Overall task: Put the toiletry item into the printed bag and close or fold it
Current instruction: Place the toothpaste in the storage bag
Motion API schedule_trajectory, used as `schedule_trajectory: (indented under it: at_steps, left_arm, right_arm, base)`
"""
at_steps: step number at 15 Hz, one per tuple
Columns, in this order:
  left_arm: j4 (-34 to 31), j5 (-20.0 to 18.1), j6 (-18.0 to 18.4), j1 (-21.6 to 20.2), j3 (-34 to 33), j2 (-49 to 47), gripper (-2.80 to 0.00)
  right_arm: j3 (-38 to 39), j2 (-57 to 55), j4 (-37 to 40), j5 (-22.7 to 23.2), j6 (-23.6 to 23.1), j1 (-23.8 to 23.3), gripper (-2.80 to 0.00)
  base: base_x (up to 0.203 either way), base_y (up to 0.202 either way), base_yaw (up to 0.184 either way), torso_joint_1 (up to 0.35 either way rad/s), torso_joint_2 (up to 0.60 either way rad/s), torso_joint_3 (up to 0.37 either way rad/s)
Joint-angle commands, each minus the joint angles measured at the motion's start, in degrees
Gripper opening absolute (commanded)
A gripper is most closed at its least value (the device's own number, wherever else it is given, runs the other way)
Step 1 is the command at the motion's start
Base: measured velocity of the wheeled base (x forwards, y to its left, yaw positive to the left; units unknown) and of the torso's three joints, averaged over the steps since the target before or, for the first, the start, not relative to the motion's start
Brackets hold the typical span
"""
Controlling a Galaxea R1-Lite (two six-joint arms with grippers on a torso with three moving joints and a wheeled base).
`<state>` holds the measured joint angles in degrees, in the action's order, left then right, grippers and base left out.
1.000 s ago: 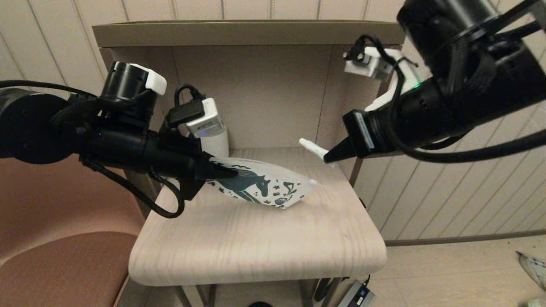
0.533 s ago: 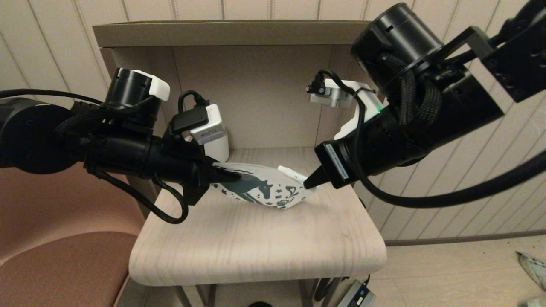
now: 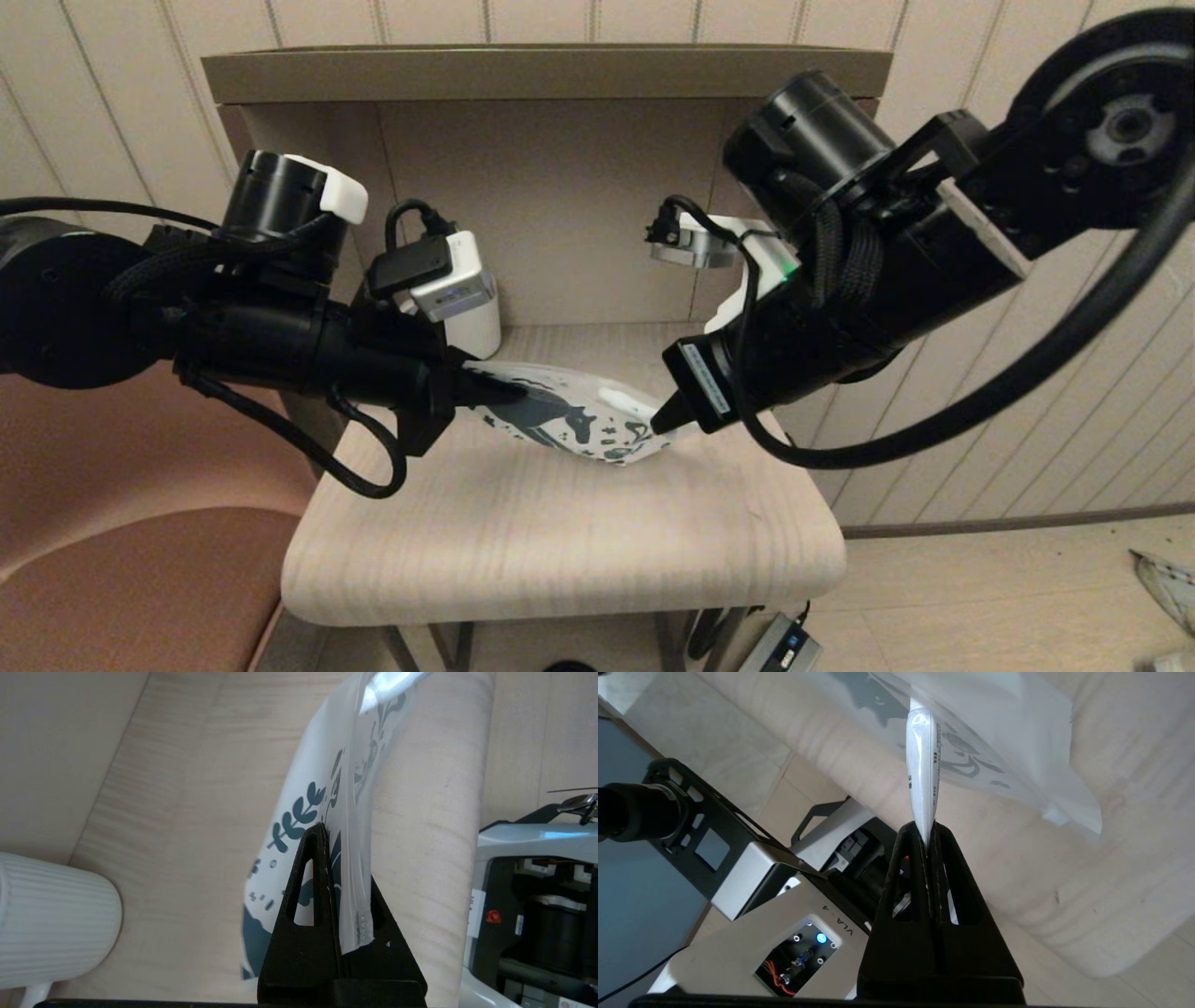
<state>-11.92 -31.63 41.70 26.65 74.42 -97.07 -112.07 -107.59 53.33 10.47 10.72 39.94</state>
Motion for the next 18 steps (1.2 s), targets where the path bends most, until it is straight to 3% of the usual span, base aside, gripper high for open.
schedule_trajectory:
  at_steps: [1,10,11,13,14,18]
  left_arm:
    - [0.0,-0.3,0.2,0.1,-0.5,0.6,-2.80]
    - [0.0,-1.9,0.2,2.5,-3.2,2.5,-2.80]
    - [0.0,-1.9,0.2,2.8,-3.3,2.5,-2.80]
    - [0.0,-1.8,0.2,3.0,-3.3,2.5,-2.80]
    - [0.0,-1.7,0.2,3.0,-3.3,2.5,-2.80]
    - [0.0,-1.7,0.2,3.0,-3.8,2.4,-2.80]
  right_arm:
    - [-0.1,-1.7,-0.2,0.1,0.0,0.0,-2.80]
    - [-0.3,-4.5,-6.5,0.0,0.2,0.1,-2.80]
    - [-0.3,-4.5,-6.5,0.0,0.3,0.4,0.00]
    - [-0.2,-4.1,-7.0,0.0,0.3,0.8,-0.12]
    - [-0.2,-4.0,-7.4,0.0,0.2,0.8,-2.80]
    - [-0.2,-2.8,-7.4,-0.1,-0.1,0.8,-2.80]
  base:
    - [0.000,0.000,0.000,0.000,0.00,0.000]
    - [0.000,0.000,0.000,0.000,0.00,0.000]
    - [0.000,0.000,0.000,0.000,0.00,0.000]
    - [0.000,0.000,0.000,0.000,0.00,0.000]
    - [0.000,0.000,0.000,0.000,0.00,0.000]
    - [0.000,0.000,0.000,0.000,0.00,0.000]
